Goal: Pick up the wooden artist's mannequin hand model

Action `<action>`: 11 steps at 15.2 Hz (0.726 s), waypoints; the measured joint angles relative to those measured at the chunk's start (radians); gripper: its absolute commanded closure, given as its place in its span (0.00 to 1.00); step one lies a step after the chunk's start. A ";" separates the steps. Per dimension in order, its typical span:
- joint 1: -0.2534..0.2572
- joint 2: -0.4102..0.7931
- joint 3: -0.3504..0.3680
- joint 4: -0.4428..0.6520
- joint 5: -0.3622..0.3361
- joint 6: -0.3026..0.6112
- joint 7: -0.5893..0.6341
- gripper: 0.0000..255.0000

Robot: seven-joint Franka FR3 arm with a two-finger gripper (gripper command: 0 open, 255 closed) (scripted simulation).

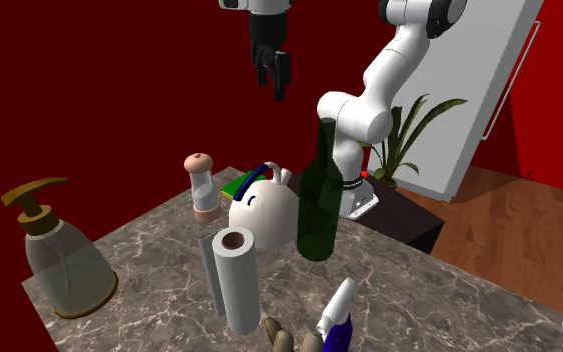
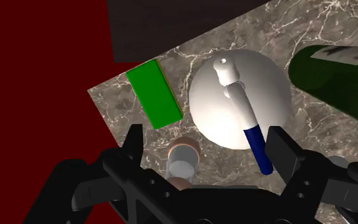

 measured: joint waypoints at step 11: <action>-0.023 0.028 0.239 -0.006 0.215 0.071 0.421 0.00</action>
